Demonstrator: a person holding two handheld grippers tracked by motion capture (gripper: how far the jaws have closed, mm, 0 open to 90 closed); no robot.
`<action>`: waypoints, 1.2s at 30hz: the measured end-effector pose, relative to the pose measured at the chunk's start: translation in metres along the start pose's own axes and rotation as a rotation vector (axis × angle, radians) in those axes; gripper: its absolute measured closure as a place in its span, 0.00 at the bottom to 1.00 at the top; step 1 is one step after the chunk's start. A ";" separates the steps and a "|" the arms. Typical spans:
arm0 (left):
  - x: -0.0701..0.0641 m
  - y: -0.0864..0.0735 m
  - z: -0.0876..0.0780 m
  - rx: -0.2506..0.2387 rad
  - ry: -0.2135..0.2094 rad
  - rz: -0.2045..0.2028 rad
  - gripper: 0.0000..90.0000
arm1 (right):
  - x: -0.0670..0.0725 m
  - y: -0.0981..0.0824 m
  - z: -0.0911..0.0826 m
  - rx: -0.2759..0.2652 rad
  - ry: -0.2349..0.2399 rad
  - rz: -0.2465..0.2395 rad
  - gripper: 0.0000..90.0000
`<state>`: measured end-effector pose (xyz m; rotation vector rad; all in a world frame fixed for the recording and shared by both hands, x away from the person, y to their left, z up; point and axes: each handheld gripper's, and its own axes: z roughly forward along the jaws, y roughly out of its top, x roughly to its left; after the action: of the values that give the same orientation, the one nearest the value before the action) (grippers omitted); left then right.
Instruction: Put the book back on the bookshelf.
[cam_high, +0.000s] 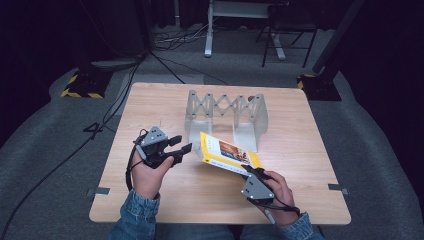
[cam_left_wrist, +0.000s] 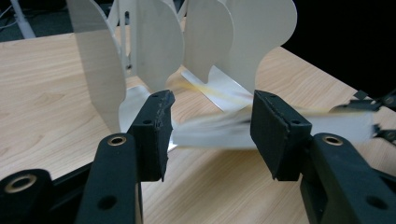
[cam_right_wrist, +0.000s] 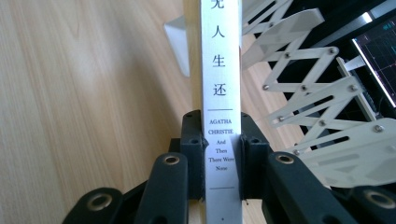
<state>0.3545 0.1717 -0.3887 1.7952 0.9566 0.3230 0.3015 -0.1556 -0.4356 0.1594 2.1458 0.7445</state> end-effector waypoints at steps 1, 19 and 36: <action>0.001 -0.001 -0.001 -0.005 0.000 -0.006 0.55 | -0.003 0.001 -0.003 -0.010 -0.002 0.016 0.85; 0.015 -0.021 -0.028 -0.001 0.057 -0.068 0.57 | -0.049 0.011 -0.033 -0.122 -0.062 0.221 0.85; 0.021 -0.031 -0.045 -0.011 0.078 -0.100 0.58 | -0.094 0.010 -0.029 -0.158 -0.178 0.460 0.85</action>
<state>0.3264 0.2214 -0.4002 1.7284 1.0932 0.3367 0.3386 -0.1941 -0.3529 0.6257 1.8885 1.1127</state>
